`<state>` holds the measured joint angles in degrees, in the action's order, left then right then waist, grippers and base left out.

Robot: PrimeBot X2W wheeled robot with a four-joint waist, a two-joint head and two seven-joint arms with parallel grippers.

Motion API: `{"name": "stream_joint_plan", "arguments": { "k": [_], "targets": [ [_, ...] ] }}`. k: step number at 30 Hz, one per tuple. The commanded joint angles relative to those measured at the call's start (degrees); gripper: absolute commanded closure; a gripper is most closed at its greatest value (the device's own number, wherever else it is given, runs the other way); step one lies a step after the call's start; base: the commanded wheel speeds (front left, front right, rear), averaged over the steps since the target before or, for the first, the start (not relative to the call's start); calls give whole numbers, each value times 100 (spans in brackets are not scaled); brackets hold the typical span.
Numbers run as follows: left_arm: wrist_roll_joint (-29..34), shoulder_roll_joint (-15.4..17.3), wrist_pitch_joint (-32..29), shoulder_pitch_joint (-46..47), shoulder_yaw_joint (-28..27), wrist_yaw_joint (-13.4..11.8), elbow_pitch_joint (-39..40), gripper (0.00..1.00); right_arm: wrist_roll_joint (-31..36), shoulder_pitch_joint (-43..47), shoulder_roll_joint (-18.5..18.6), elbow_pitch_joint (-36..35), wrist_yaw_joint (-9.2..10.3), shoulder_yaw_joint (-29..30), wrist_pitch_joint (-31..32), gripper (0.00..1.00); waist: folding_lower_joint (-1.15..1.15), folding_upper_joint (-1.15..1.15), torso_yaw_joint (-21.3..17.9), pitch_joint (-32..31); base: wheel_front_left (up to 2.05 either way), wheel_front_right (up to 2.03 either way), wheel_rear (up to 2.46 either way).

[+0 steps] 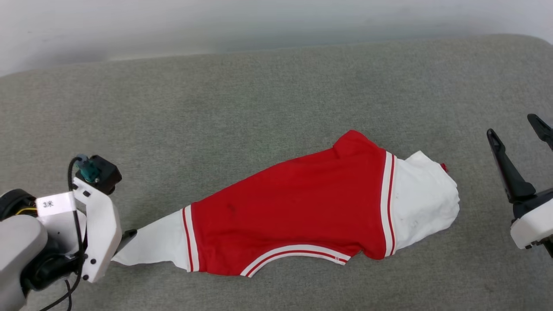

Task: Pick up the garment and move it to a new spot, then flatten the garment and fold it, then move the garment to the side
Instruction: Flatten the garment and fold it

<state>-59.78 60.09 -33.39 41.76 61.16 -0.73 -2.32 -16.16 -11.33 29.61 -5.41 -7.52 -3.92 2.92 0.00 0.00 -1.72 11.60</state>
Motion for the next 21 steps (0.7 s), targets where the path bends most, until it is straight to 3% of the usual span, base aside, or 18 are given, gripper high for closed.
{"name": "stream_joint_plan", "arguments": {
  "k": [1, 10, 11, 13, 21],
  "targets": [
    [-20, -82, -62, 21, 49, 41, -94, 0, -21, -88, -36, 15, 6, -12, -30, 0, 0, 0, -79, 96, 0, 0, 0],
    [-55, -613, -130, -250, 390, 333, -1028, 0, 14, -267, -95, 101, 6, -115, -82, 0, 0, 0, -215, 354, 0, 0, 0],
    [-44, -680, -90, -255, 413, 372, -1099, 22, 19, -275, -97, 109, 6, -110, -87, 0, 0, 0, -212, 359, 0, 0, 0],
    [53, -766, 112, -189, 375, 409, -1203, 100, 30, -263, -108, 126, 6, -100, -91, 0, 0, 0, -193, 353, 0, 0, 0],
    [375, -454, 908, 81, 25, 255, -1355, 100, 28, -5, -165, 187, 6, 50, -78, 0, 0, 0, -83, 187, 0, 0, 0]
  ]
}}
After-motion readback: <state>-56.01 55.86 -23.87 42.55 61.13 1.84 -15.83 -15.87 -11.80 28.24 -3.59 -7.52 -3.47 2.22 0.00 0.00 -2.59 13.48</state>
